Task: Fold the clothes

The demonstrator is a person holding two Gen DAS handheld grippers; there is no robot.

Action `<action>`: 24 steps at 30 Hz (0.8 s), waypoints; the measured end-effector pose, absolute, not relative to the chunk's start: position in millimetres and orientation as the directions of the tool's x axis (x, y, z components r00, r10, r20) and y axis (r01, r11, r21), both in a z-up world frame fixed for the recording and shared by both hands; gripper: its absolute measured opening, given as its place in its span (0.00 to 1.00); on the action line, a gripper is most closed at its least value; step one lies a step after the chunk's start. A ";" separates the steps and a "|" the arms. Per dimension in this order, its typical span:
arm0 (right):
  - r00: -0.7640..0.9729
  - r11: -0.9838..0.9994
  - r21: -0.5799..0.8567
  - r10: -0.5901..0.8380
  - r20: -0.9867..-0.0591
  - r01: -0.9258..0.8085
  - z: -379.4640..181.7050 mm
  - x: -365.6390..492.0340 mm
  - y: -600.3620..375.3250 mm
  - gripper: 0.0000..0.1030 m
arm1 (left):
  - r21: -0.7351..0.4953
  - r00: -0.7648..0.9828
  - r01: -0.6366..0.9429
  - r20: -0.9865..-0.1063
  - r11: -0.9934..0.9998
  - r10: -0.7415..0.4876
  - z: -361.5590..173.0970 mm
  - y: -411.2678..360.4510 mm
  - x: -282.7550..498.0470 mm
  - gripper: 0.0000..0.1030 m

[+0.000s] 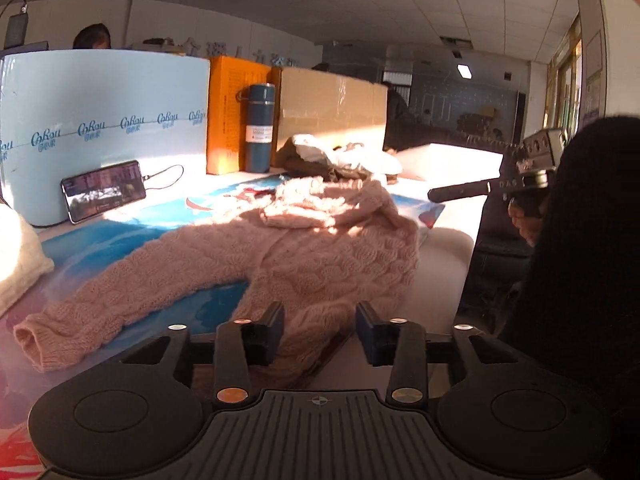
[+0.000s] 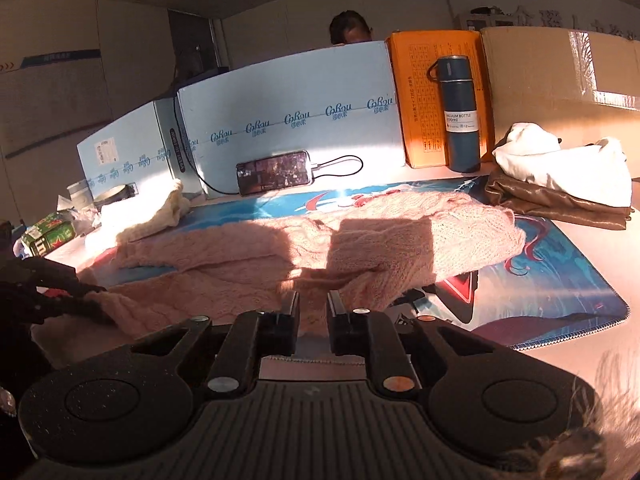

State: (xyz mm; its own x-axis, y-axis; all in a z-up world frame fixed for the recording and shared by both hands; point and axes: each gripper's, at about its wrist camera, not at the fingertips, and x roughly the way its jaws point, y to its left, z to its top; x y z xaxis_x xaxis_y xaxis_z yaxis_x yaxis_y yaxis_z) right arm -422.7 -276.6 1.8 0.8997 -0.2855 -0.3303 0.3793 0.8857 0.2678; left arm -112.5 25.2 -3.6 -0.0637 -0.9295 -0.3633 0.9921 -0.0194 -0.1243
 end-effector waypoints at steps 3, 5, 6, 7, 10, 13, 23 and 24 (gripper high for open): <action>0.865 0.777 0.381 -0.429 -0.262 0.501 9.9 -425.9 -307.9 0.58 | -0.262 0.029 0.961 -0.212 0.086 -0.977 9.0 36.7 -83.0 0.80; 0.804 0.679 0.431 -0.517 -0.293 0.594 10.0 -418.2 -332.2 0.61 | -0.315 0.192 0.914 -0.216 0.255 -0.957 11.9 36.1 -61.1 0.80; 0.770 0.626 0.451 -0.552 -0.320 0.636 9.4 -413.2 -344.3 0.64 | -0.311 0.314 0.866 -0.270 0.391 -0.910 10.6 31.5 -48.9 0.80; 0.740 0.577 0.468 -0.576 -0.347 0.669 8.8 -407.5 -356.3 0.64 | -0.299 0.428 0.801 -0.322 0.520 -0.844 9.2 26.9 -36.8 0.80; 0.700 0.524 0.470 -0.595 -0.393 0.710 8.4 -387.0 -387.5 0.64 | -0.250 0.528 0.688 -0.471 0.681 -0.707 -1.1 11.0 -5.0 0.79; 0.672 0.513 0.435 -0.592 -0.445 0.740 13.1 -362.1 -420.2 0.64 | -0.243 0.468 0.692 -0.566 0.680 -0.679 -13.4 -5.5 13.9 0.79; 0.520 0.657 0.126 -0.450 -0.726 0.744 -7.8 -238.3 -471.9 0.50 | 0.034 0.490 0.822 -0.550 0.568 -0.676 -17.8 -40.3 -11.5 0.14; 0.529 0.682 0.090 -0.470 -0.707 0.726 -7.5 -233.6 -465.8 0.27 | 0.062 0.515 0.814 -0.539 0.578 -0.667 -16.1 -39.8 -10.8 0.13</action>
